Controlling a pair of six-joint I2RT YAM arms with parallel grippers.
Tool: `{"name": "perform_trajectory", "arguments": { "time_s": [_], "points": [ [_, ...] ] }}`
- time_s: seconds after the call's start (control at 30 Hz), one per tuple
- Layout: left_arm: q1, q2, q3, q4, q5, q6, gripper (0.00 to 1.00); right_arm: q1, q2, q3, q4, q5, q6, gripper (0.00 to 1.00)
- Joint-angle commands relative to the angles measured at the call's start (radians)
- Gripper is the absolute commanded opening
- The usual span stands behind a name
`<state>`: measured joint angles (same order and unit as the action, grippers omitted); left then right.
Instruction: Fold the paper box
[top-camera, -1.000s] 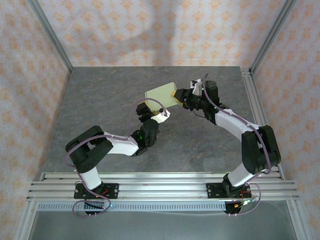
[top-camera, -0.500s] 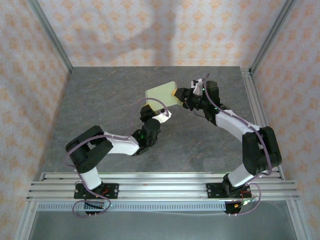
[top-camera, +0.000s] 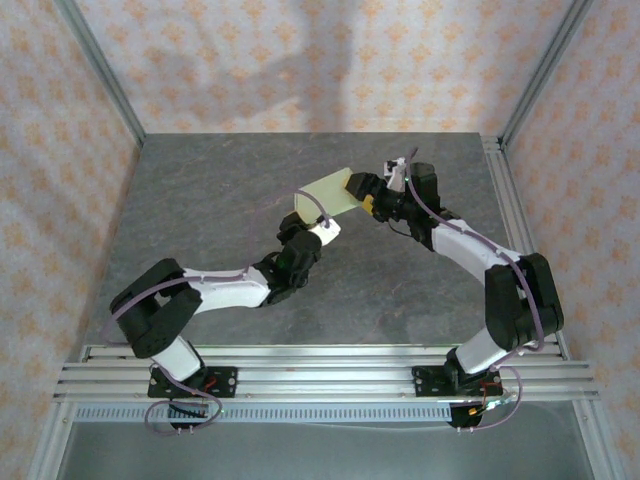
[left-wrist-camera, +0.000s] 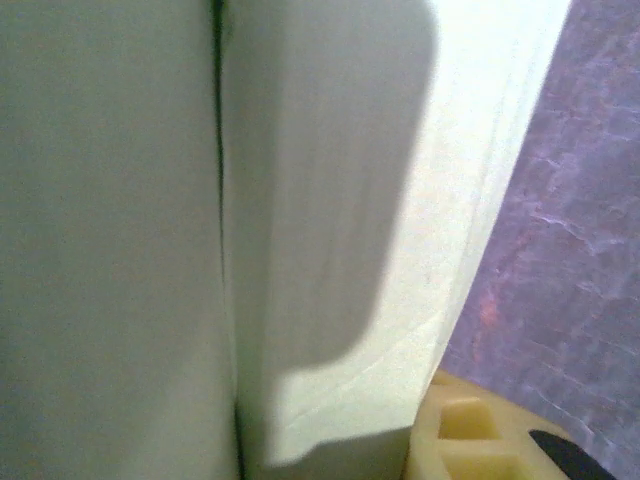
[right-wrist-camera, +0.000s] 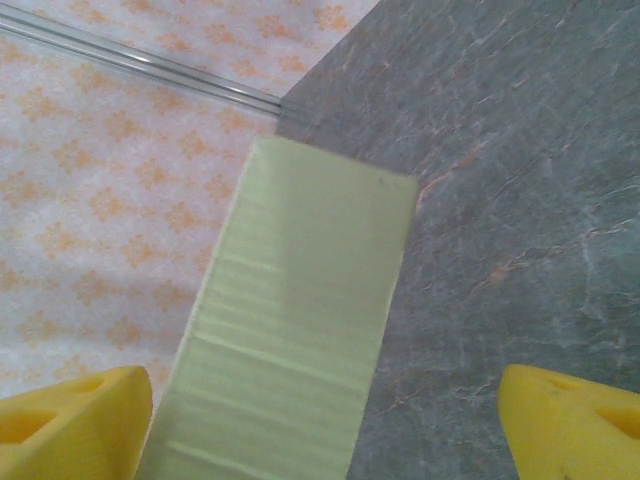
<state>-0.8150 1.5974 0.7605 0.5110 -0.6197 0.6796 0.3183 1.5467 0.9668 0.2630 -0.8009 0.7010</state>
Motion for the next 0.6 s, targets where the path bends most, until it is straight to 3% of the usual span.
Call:
{"name": "perform_trajectory", "arguments": {
  "time_s": [0.0,0.2,0.37,0.57],
  "points": [
    [0.033,-0.074,0.043,-0.246,0.127,-0.181,0.23,-0.025,-0.045,0.02,-0.044,0.073,-0.083,0.89],
    [0.097,-0.103,0.121,-0.571,0.387,-0.28,0.23,-0.069,-0.079,0.017,-0.084,0.131,-0.16,0.89],
    [0.167,-0.077,0.21,-0.796,0.639,-0.305,0.23,-0.072,-0.096,0.055,-0.203,0.184,-0.315,0.89],
    [0.198,-0.021,0.314,-1.0,0.78,-0.277,0.23,-0.073,-0.152,0.085,-0.33,0.196,-0.558,0.9]
  ]
}}
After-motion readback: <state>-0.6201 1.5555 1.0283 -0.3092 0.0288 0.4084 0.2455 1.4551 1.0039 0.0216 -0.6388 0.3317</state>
